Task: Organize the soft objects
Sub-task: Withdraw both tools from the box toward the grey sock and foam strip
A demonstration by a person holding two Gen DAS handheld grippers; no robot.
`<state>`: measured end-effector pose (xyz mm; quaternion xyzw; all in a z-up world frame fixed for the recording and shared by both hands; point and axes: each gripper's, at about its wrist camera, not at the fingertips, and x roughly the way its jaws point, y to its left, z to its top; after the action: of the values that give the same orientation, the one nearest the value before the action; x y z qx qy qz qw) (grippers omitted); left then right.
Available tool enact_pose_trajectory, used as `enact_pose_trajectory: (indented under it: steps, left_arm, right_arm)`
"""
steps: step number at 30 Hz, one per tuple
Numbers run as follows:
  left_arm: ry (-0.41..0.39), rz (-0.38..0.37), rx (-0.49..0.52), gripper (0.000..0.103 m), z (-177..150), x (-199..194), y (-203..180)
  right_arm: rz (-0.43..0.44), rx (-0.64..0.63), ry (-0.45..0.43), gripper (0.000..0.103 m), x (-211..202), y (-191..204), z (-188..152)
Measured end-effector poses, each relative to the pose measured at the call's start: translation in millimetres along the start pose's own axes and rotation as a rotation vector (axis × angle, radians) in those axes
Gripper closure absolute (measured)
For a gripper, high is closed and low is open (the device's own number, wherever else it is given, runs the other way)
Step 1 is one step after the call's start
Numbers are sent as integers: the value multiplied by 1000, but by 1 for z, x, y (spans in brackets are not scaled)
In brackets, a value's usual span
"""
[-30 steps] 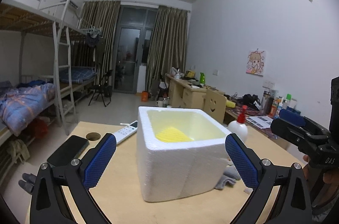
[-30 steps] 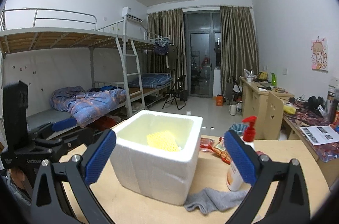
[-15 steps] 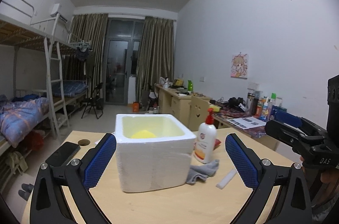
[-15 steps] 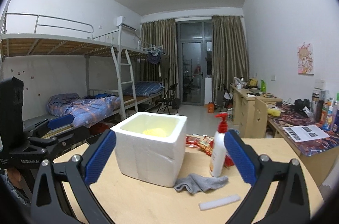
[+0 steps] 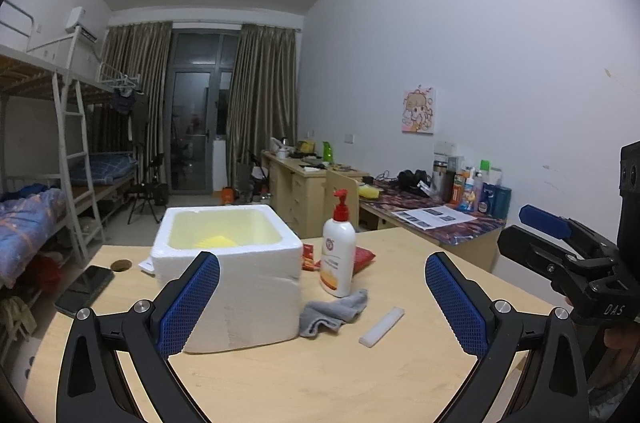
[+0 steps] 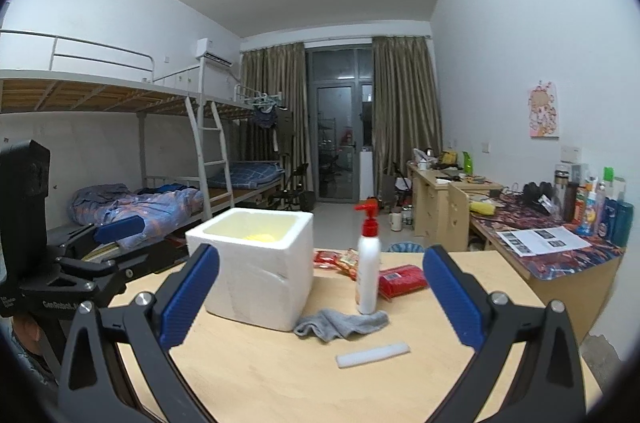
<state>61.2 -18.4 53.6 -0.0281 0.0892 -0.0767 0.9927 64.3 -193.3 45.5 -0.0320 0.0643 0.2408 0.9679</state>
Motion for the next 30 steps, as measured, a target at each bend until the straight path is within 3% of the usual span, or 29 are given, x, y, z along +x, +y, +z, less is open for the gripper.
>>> enact_pose_trajectory:
  steps: [16, 30]
  left_arm:
    - [56, -42, 23, 0, -11, 29, -29]
    - [170, -162, -17, 0, -24, 77, -33]
  right_arm:
    - [-64, 22, 37, 0, -12, -22, -18]
    - [-110, 49, 127, 0, 4, -46, -35]
